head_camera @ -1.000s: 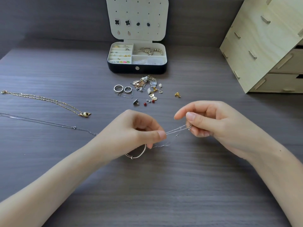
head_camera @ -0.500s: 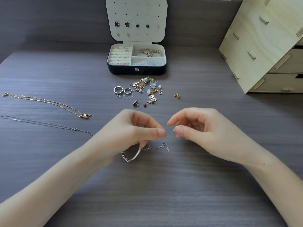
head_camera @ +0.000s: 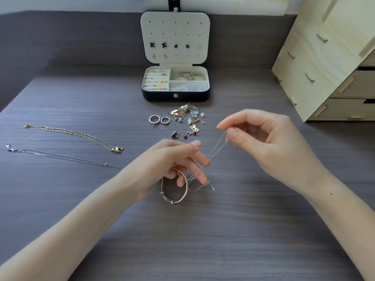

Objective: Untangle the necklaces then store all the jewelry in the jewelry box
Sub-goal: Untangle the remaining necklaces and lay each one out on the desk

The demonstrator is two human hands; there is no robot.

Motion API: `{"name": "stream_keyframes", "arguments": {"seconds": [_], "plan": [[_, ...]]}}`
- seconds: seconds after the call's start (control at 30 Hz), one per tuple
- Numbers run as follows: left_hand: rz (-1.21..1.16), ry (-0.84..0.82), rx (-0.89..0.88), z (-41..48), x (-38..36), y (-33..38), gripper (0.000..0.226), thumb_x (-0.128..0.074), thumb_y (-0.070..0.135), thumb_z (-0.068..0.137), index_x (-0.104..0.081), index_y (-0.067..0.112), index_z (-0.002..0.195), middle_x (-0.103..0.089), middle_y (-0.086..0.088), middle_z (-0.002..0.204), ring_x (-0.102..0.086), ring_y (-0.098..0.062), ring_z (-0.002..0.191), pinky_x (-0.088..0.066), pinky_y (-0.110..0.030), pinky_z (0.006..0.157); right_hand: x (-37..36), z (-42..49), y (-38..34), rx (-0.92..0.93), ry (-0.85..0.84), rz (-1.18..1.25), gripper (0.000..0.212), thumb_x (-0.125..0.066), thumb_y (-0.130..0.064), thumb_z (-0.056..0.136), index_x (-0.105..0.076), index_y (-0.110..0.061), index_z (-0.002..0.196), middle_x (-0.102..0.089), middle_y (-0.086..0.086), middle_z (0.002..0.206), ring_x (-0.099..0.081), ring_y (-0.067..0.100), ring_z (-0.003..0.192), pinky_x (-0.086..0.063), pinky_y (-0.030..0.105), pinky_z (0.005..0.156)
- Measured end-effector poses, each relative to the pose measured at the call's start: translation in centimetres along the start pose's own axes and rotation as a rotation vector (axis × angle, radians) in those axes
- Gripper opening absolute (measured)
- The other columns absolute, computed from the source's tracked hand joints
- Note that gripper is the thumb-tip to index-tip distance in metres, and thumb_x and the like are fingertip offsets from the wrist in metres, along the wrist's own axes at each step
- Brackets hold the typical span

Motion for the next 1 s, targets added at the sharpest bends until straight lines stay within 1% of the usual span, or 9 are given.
{"name": "stream_keyframes", "arguments": {"seconds": [0.17, 0.23, 0.37, 0.5, 0.57, 0.63, 0.83, 0.93, 1.0], "plan": [[0.03, -0.008, -0.005, -0.2, 0.0, -0.1, 0.05, -0.045, 0.051, 0.079, -0.069, 0.008, 0.092, -0.073, -0.012, 0.079, -0.042, -0.017, 0.05, -0.028, -0.027, 0.053, 0.6, 0.7, -0.6, 0.005, 0.099, 0.013, 0.017, -0.059, -0.004, 0.09, -0.068, -0.018, 0.087, -0.065, -0.002, 0.073, -0.056, 0.001, 0.063, -0.042, 0.011, 0.06], [0.037, -0.013, -0.013, -0.2, 0.0, 0.0, 0.047, -0.049, 0.049, 0.085, -0.069, 0.008, 0.092, -0.073, -0.012, 0.079, -0.042, -0.018, 0.051, -0.029, -0.028, 0.056, 1.1, 1.1, -1.2, 0.034, 0.132, 0.037, 0.016, -0.059, -0.004, 0.09, -0.068, -0.017, 0.088, -0.063, -0.003, 0.071, -0.056, 0.002, 0.062, -0.043, 0.012, 0.059], [0.02, -0.005, -0.006, -0.3, 0.1, 0.0, 0.057, -0.037, 0.05, 0.088, -0.068, 0.002, 0.095, -0.073, -0.014, 0.078, -0.041, -0.018, 0.049, -0.026, -0.027, 0.054, 2.9, 2.3, -1.8, 0.06, 0.227, 0.09, 0.014, -0.059, -0.009, 0.088, -0.069, -0.02, 0.088, -0.063, -0.006, 0.069, -0.055, 0.007, 0.061, -0.044, 0.02, 0.057], [0.011, 0.025, -0.039, -0.3, 0.5, 0.3, 0.048, -0.044, 0.052, 0.086, -0.068, 0.01, 0.088, -0.071, -0.009, 0.074, -0.041, -0.016, 0.048, -0.026, -0.028, 0.055, 5.1, 3.2, -2.0, 0.042, 0.355, 0.173, 0.018, -0.057, -0.003, 0.091, -0.069, -0.016, 0.087, -0.062, -0.006, 0.065, -0.051, 0.011, 0.059, -0.043, 0.022, 0.054], [0.007, 0.045, -0.069, -0.2, 0.7, 0.6, 0.042, -0.05, 0.052, 0.083, -0.068, 0.014, 0.086, -0.069, -0.007, 0.074, -0.041, -0.016, 0.048, -0.026, -0.027, 0.054, 5.5, 3.3, -2.3, 0.043, 0.372, 0.203, 0.019, -0.056, -0.001, 0.091, -0.068, -0.015, 0.086, -0.061, -0.006, 0.063, -0.05, 0.012, 0.058, -0.042, 0.022, 0.053], [-0.006, 0.067, -0.099, -0.2, 1.1, 0.8, 0.045, -0.045, 0.054, 0.079, -0.066, 0.015, 0.086, -0.068, -0.006, 0.075, -0.042, -0.015, 0.047, -0.026, -0.026, 0.053, 5.6, 3.1, -2.8, 0.056, 0.371, 0.218, 0.02, -0.055, -0.001, 0.09, -0.069, -0.016, 0.086, -0.061, -0.005, 0.064, -0.05, 0.012, 0.058, -0.042, 0.022, 0.053], [-0.066, 0.071, -0.181, -0.4, 1.2, 1.7, 0.029, -0.053, 0.042, 0.081, -0.048, 0.014, 0.086, -0.062, -0.009, 0.081, -0.042, -0.019, 0.048, -0.025, -0.016, 0.041, 6.2, 2.4, -4.7, 0.093, 0.369, 0.273, 0.013, -0.059, -0.011, 0.083, -0.07, -0.019, 0.082, -0.062, -0.004, 0.064, -0.051, 0.013, 0.058, -0.042, 0.022, 0.052], [-0.006, 0.094, -0.208, -0.5, 1.4, 2.3, 0.026, -0.054, 0.039, 0.085, -0.045, 0.015, 0.093, -0.062, -0.005, 0.081, -0.044, -0.017, 0.047, -0.025, -0.019, 0.045, 6.4, 2.2, -5.3, 0.099, 0.379, 0.27, 0.016, -0.059, -0.005, 0.087, -0.069, -0.017, 0.083, -0.062, -0.003, 0.064, -0.051, 0.013, 0.058, -0.041, 0.023, 0.052], [-0.003, 0.109, -0.223, -0.4, 1.7, 2.6, 0.026, -0.052, 0.038, 0.081, -0.046, 0.015, 0.091, -0.063, -0.005, 0.08, -0.045, -0.017, 0.045, -0.021, -0.017, 0.041, 6.6, 2.1, -5.7, 0.1, 0.394, 0.275, 0.02, -0.057, -0.001, 0.09, -0.069, -0.015, 0.084, -0.062, -0.003, 0.064, -0.051, 0.012, 0.058, -0.042, 0.023, 0.052]]}}
Point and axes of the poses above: each hand's wrist, its own z-axis towards the middle knuckle, its own x-axis out of the back of the hand, y = z × x, the point moved 8 cm from there along z, towards the middle knuckle
